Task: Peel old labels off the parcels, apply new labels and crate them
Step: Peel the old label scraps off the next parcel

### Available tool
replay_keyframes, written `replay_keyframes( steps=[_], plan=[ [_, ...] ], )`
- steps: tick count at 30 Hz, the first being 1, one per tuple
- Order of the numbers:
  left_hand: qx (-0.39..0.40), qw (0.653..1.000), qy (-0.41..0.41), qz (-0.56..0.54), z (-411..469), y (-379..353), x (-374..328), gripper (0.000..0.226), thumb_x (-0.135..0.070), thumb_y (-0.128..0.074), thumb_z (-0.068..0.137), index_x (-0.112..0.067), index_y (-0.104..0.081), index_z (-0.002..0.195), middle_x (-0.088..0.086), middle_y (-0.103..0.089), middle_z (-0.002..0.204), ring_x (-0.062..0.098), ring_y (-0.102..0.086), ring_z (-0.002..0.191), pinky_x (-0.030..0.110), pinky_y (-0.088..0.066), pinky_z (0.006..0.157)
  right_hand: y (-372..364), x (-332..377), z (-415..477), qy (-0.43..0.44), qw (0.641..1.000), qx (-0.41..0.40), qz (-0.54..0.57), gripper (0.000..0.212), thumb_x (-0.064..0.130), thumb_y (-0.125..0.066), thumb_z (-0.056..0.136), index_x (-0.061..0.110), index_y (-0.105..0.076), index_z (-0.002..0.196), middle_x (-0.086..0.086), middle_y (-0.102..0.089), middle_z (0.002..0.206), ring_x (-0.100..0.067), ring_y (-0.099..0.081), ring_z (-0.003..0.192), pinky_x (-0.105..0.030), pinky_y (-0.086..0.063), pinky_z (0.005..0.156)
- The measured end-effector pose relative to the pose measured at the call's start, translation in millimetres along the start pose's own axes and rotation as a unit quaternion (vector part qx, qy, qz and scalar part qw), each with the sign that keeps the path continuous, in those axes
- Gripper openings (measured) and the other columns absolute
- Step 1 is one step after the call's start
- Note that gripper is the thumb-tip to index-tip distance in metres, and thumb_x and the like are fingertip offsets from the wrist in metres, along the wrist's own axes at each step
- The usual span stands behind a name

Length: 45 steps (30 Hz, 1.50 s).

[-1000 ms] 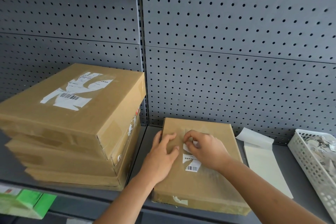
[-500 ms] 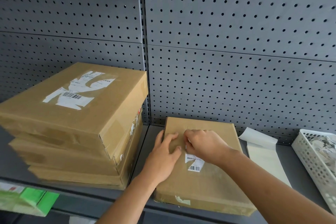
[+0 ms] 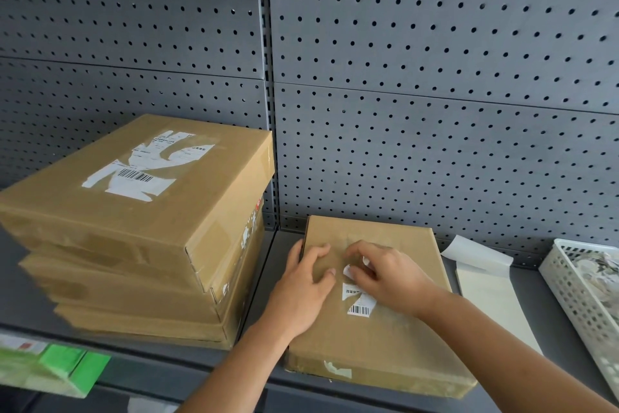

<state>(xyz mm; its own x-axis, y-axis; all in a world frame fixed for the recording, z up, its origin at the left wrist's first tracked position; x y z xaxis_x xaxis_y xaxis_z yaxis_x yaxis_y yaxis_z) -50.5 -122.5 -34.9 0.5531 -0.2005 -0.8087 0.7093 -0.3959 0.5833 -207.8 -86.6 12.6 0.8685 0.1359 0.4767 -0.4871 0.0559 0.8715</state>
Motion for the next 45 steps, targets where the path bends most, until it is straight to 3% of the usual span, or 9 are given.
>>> replay_keyframes(
  steps=[4,8,13,19,23,29,36,40,45],
  plan=[
    [-0.001,1.0,0.0,0.003,-0.1,-0.2,-0.3,0.039,-0.05,-0.047,0.101,-0.055,-0.038,0.139,-0.025,-0.006,0.161,0.01,-0.049,0.128,0.031,-0.043,0.094,-4.6,-0.3,2.2,0.014,0.999,-0.022,-0.034,0.008,0.03,-0.059,0.095,0.03,-0.064,0.1,0.019,-0.056,0.092,0.005,-0.049,0.067,-0.019,-0.041,0.066],
    [-0.001,1.0,0.0,0.001,-0.2,0.3,-1.4,0.04,-0.05,-0.046,0.101,-0.055,-0.038,0.139,-0.023,-0.005,0.162,0.01,-0.047,0.131,0.029,-0.041,0.091,-5.2,-1.1,-2.9,0.013,0.999,-0.024,-0.023,0.007,0.023,-0.056,0.097,0.026,-0.062,0.099,0.015,-0.054,0.098,-0.008,-0.054,0.071,-0.029,-0.046,0.069],
    [-0.004,1.0,0.003,0.004,-0.5,0.8,-0.6,0.041,-0.051,-0.047,0.101,-0.054,-0.038,0.14,-0.023,-0.006,0.162,0.01,-0.045,0.132,0.026,-0.038,0.087,2.7,-2.8,-23.0,0.02,0.997,-0.029,0.066,0.011,0.014,-0.051,0.099,0.024,-0.056,0.097,0.015,-0.053,0.101,-0.01,-0.055,0.088,-0.024,-0.046,0.078],
    [-0.001,1.0,-0.002,0.012,-0.6,1.0,-2.5,0.041,-0.049,-0.046,0.102,-0.051,-0.037,0.142,-0.021,-0.006,0.163,-0.001,-0.041,0.116,0.024,-0.038,0.082,12.0,-5.7,-53.1,-0.038,0.988,-0.04,0.143,0.017,0.018,-0.042,0.104,0.029,-0.054,0.099,0.013,-0.061,0.075,-0.013,-0.057,0.071,-0.022,-0.045,0.067],
    [0.003,1.0,0.001,0.008,-1.3,0.2,-1.9,0.041,-0.05,-0.045,0.102,-0.052,-0.038,0.142,-0.02,-0.007,0.162,-0.002,-0.041,0.112,0.025,-0.039,0.083,18.1,-2.9,-64.9,-0.053,0.98,-0.057,0.182,0.014,0.021,-0.042,0.104,0.028,-0.053,0.1,-0.002,-0.059,0.072,-0.017,-0.054,0.067,-0.031,-0.045,0.067],
    [0.004,1.0,0.006,0.001,-1.9,0.4,-2.1,0.04,-0.051,-0.045,0.102,-0.054,-0.038,0.141,-0.022,-0.006,0.162,-0.001,-0.042,0.112,0.027,-0.04,0.085,27.7,3.2,-73.9,-0.066,0.968,-0.086,0.227,0.012,0.016,-0.044,0.103,0.023,-0.052,0.096,-0.008,-0.054,0.072,-0.01,-0.044,0.061,-0.024,-0.039,0.06],
    [0.004,1.0,0.007,0.0,-3.1,0.9,-3.1,0.041,-0.051,-0.044,0.102,-0.053,-0.037,0.142,-0.02,-0.006,0.163,0.006,-0.044,0.126,0.027,-0.04,0.087,40.9,2.4,-74.4,-0.104,0.937,-0.129,0.308,0.014,0.014,-0.045,0.102,0.022,-0.056,0.096,0.011,-0.05,0.072,-0.006,-0.047,0.069,-0.02,-0.043,0.065],
    [0.0,1.0,0.001,-0.001,-1.7,0.6,-3.0,0.039,-0.051,-0.045,0.101,-0.054,-0.039,0.139,-0.022,-0.011,0.16,0.001,-0.049,0.115,0.032,-0.049,0.093,37.3,1.6,-66.9,-0.118,0.957,-0.083,0.251,0.013,0.03,-0.051,0.1,0.03,-0.063,0.096,0.004,-0.046,0.066,-0.007,-0.04,0.06,-0.019,-0.038,0.058],
    [-0.005,1.0,-0.006,0.001,-2.3,0.5,-4.4,0.039,-0.049,-0.046,0.101,-0.052,-0.04,0.14,-0.022,-0.011,0.16,-0.003,-0.04,0.114,0.028,-0.04,0.09,16.0,7.0,-47.6,-0.103,0.989,-0.008,0.102,0.017,0.024,-0.052,0.097,0.036,-0.064,0.095,0.008,-0.056,0.06,-0.007,-0.044,0.052,-0.025,-0.039,0.054]
  ],
)
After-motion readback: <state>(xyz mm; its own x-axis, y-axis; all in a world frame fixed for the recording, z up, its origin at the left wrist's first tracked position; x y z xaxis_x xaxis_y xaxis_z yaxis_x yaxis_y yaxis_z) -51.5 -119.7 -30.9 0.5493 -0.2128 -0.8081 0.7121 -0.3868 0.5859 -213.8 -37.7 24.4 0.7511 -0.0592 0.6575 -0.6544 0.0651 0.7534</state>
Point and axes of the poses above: each hand's wrist, its own z-axis towards the middle knuckle, its own y-axis out of the back of the hand, x = y × z, the point moved 7 cm from there along z, towards the middle knuckle
